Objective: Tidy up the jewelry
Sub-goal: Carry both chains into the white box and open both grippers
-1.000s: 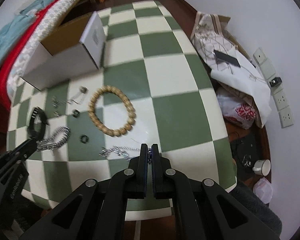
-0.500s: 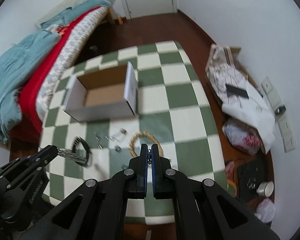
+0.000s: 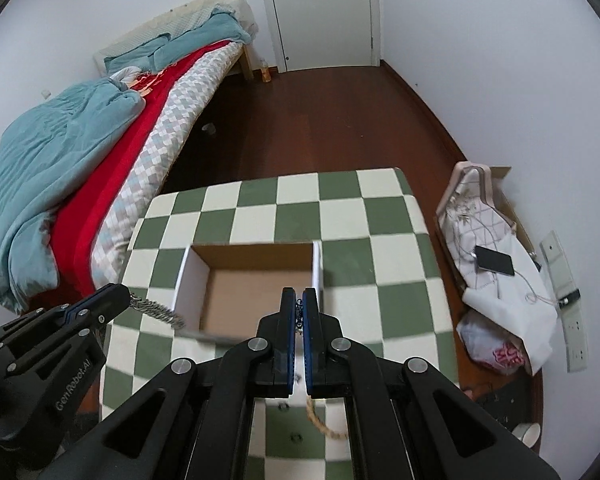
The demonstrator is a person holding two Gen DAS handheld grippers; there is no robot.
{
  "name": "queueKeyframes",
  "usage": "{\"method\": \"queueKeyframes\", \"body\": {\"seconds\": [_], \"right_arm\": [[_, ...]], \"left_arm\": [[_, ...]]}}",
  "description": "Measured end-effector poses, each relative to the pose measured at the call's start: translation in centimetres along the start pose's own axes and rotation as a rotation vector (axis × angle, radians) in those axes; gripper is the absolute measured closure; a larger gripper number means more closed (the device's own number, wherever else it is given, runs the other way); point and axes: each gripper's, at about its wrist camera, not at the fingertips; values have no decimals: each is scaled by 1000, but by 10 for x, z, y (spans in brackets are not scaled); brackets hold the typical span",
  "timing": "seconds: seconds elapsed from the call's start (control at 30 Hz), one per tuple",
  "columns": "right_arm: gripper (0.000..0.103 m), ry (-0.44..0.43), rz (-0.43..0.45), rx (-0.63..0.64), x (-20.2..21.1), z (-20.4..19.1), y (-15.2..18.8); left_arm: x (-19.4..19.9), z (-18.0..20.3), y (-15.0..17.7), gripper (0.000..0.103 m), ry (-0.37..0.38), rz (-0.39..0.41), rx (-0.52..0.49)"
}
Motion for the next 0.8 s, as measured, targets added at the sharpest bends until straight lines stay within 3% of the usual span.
{"method": "queueKeyframes", "body": {"seconds": [0.3,0.5,0.67,0.77,0.8], "right_arm": [[100,-73,-144,-94,-80,14,-32],[100,-45,-224,-103,-126,22,-37],[99,-37,-282,-104,-145,25,-45],[98,-5,-299,-98,-148,26,-46],[92,5,-301,-96,-147,26,-46]], "left_arm": [[-71,-4,-30,103,62,-132,0],[-106,-10,-37,103,84,-198,21],[-109,-14,-45,98,50,-194,26],[-104,-15,-46,92,-32,-162,7],[-102,-16,-45,87,-62,-152,2]]}}
Point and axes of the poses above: each gripper's, at about its wrist camera, not at the fingertips, and x roughly against the way its jaws point, z to its right, y to its underside, and after that the axes turned 9 degrees about -y, right-handed
